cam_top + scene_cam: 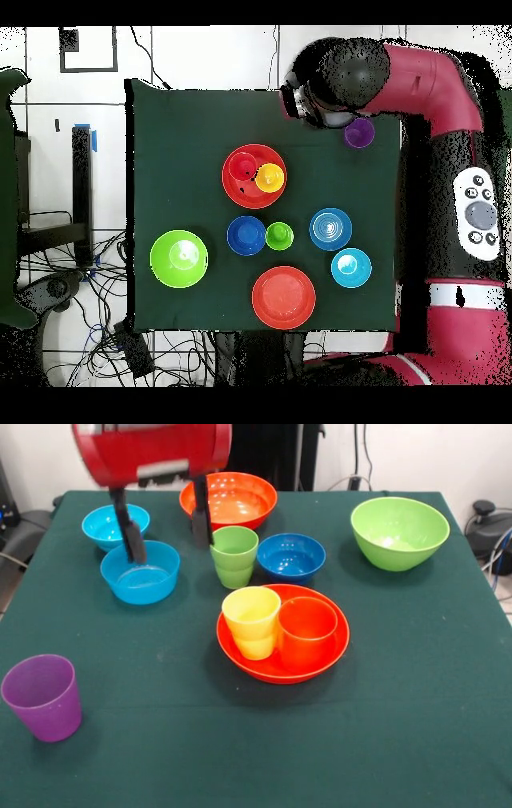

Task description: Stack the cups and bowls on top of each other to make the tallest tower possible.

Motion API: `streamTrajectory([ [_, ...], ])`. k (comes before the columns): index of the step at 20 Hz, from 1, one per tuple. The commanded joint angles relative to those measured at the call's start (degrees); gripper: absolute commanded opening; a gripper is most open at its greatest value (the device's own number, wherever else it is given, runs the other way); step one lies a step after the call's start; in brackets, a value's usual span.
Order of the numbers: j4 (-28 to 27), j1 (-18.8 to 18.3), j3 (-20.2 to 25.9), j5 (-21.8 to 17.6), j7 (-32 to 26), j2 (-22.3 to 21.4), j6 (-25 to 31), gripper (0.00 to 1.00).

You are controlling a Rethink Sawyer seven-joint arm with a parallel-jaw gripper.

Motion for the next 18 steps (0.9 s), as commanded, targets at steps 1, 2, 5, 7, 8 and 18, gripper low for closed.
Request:
streamTrajectory([
  [1, -7.33, -0.33, 2.96, -6.86, -25.27, 9.31, 5.11, 1.0],
  [2, -8.35, -0.35, 3.16, -7.16, -26.08, 10.19, 5.23, 1.0],
  [5, -10.6, -0.66, 3.64, -7.34, -28.04, 12.34, 5.6, 1.0],
  [7, -12.22, -0.72, 3.69, -7.32, -28.75, 13.54, 6.23, 1.0],
  [8, -12.97, -0.76, 3.74, -7.27, -29.32, 14.02, 6.76, 1.0],
  [18, -22.12, 0.0, 4.06, -7.6, -33.71, 18.63, 11.21, 1.0],
])
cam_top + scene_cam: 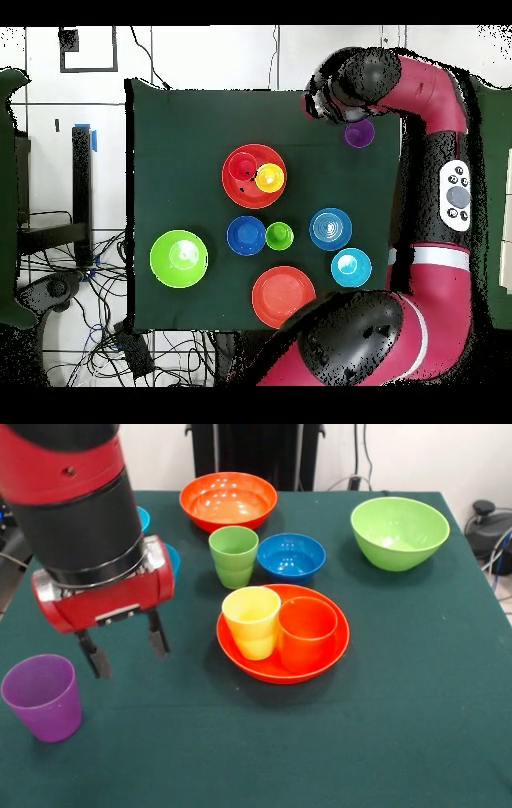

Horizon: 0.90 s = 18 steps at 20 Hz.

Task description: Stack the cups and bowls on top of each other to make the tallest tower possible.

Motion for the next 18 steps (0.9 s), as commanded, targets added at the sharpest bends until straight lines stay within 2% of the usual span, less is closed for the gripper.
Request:
streamTrajectory([
  [1, -7.29, 0.65, 2.63, -4.68, -21.35, 3.41, 7.63, 1.0],
  [5, -5.76, 0.5, 1.66, -3.82, -20.73, 2.59, 6.77, 1.0],
  [8, -0.44, -0.22, 0.14, -2.15, -18.68, -1.64, 6.24, 1.0],
  [11, 2.61, -0.13, -0.76, -1.42, -17.23, -5.23, 7.15, 1.0],
  [18, 5.34, 0.31, -1.18, -0.98, -15.27, -7.66, 8.5, 1.0],
])
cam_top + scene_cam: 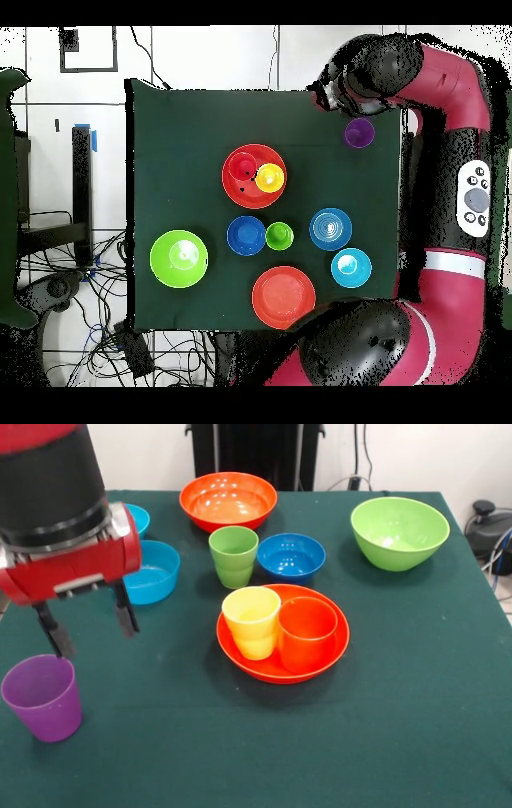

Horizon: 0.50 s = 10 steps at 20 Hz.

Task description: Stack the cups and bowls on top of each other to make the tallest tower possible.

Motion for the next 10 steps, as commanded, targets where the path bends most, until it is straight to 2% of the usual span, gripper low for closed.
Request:
streamTrajectory([
  [1, 5.94, 0.83, -1.01, -1.5, -13.68, -4.2, 6.69, 1.0],
  [6, 2.58, 1.43, -1.82, -4.31, -13.98, -2.29, 6.49, 1.0],
  [10, 2.15, 0.34, -1.25, -4.26, -15.06, 0.06, 4.5, 1.0],
])
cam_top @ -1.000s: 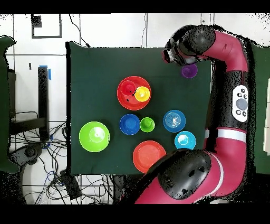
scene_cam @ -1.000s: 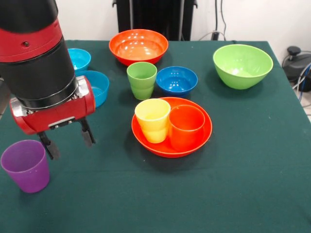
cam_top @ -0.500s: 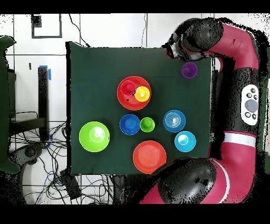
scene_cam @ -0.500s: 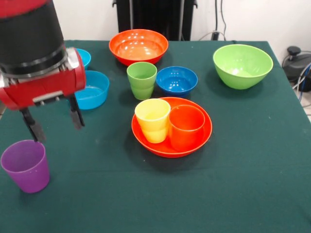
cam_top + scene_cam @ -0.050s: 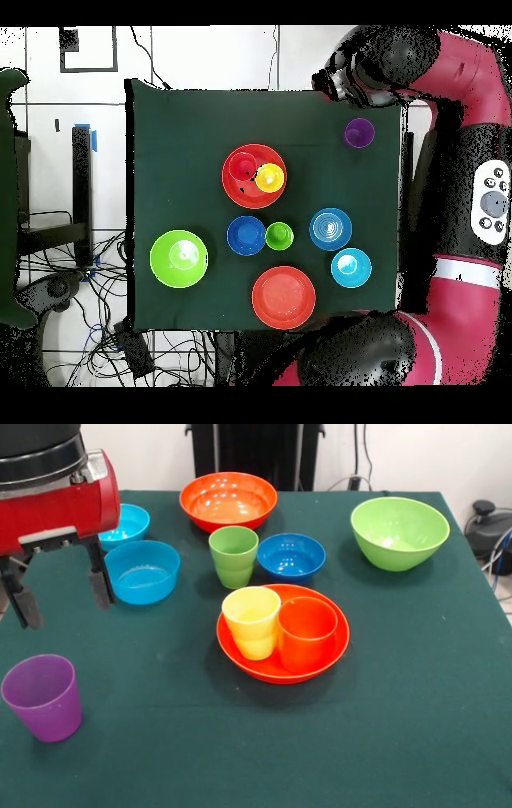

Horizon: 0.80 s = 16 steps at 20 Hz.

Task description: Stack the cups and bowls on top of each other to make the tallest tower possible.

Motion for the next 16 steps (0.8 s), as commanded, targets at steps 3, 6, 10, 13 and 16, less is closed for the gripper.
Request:
streamTrajectory([
  [3, 3.59, -0.53, -1.27, -3.91, -14.43, 3.53, 1.89, 1.0],
  [6, 5.39, -1.03, -1.5, -3.72, -13.76, 3.14, -0.3, 1.0],
  [10, 8.33, -1.99, -1.71, -3.41, -12.93, 2.55, -3.12, 1.0],
  [13, 8.34, -2.21, -1.58, -3.69, -12.99, 3.23, -4.0, 1.0],
  [16, 8.04, -2.24, -1.67, -3.95, -12.84, 3.98, -4.22, 1.0],
])
